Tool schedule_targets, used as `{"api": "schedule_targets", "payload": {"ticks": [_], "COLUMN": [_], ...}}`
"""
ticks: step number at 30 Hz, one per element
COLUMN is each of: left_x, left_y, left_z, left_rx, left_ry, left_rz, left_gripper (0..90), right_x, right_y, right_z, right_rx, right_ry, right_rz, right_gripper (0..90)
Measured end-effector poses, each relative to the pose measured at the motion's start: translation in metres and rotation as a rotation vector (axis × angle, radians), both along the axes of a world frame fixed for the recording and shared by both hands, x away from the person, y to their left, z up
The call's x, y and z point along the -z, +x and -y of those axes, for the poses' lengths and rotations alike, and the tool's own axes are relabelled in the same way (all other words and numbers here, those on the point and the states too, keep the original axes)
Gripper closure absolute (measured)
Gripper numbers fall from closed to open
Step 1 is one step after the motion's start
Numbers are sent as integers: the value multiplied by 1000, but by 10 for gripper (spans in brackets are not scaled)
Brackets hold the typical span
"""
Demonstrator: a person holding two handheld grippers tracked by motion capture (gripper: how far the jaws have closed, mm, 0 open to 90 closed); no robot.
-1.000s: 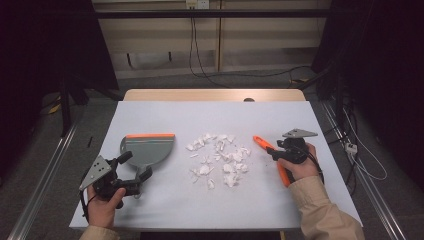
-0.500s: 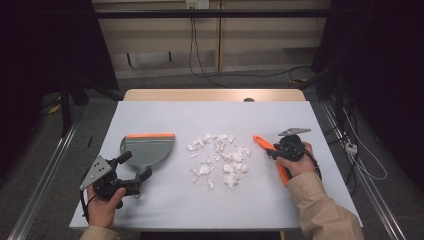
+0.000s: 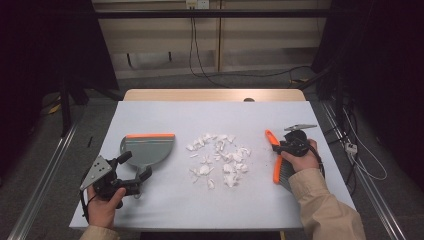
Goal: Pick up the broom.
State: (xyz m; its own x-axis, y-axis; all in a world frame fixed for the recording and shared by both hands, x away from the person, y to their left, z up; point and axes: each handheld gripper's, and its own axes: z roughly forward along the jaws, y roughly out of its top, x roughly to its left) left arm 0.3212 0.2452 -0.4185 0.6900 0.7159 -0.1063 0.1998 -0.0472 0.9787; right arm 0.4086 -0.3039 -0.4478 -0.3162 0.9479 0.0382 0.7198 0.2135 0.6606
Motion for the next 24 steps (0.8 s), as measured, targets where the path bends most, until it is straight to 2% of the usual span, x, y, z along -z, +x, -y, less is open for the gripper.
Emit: {"api": "schedule_targets", "payload": {"ticks": [2,6,11,17,18,19,24], "left_x": [0,0,0,0,0,0,-1], "left_y": [-1,0,1,1,1,1,3], "left_z": [1,1,2,5,5,6,8], "left_rx": [1,7,8,18,22,25,26], "left_ry": [2,10,14,21,24,25,24], "left_rz": [1,0,4,3,5,8,12], "left_gripper": [50,50,50,50,50,50,50], "right_x": [1,3,4,4,4,4,5], "right_y": [2,3,4,8,8,8,8], "right_z": [0,1,-1,-3,-3,-1,0], "right_rx": [1,13,70,106,106,115,130], "right_ry": [10,-4,23,33,33,57,67], "right_rz": [-21,-22,-40,-70,-70,-73,-64], "right_gripper": [594,668,674,678,678,681,701]}}
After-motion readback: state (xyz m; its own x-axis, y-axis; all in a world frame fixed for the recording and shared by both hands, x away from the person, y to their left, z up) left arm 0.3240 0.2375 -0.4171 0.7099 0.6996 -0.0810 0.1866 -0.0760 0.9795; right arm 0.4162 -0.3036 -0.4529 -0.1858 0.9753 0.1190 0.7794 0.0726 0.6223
